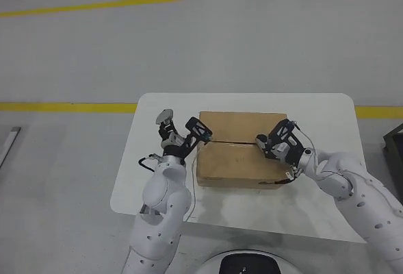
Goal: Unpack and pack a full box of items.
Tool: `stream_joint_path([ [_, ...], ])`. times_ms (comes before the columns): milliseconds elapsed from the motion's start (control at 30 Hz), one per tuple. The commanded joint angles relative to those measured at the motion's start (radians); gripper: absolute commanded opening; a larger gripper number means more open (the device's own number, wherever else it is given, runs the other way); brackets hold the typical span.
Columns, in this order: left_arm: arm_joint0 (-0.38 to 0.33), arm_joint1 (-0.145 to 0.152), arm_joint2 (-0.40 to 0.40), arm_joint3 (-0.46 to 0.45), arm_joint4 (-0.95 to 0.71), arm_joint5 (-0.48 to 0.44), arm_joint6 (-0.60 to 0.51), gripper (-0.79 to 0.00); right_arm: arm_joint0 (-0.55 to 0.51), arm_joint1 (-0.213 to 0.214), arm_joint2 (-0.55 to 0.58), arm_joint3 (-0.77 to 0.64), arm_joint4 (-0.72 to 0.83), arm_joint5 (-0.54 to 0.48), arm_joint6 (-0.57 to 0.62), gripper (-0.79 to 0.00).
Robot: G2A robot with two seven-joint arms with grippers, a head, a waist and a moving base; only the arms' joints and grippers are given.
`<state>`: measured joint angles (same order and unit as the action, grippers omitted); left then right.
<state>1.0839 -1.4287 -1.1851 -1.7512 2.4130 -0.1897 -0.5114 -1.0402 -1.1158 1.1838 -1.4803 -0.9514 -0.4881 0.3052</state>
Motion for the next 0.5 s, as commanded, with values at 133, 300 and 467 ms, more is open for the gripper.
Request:
stream_joint_path([
  [133, -0.011, -0.003, 0.009, 0.049, 0.087, 0.040, -0.046, 0.000, 0.007, -0.002, -0.006, 0.003, -0.009, 0.011, 0.019, -0.785],
  [300, -0.017, -0.009, 0.005, 0.072, 0.116, 0.076, -0.108, 0.000, 0.012, -0.003, -0.006, 0.006, -0.020, 0.026, 0.036, -0.785],
  [467, -0.016, -0.010, 0.010, 0.080, 0.222, 0.111, -0.137, 0.000, 0.015, -0.004, -0.005, 0.007, -0.020, 0.024, 0.041, -0.785],
])
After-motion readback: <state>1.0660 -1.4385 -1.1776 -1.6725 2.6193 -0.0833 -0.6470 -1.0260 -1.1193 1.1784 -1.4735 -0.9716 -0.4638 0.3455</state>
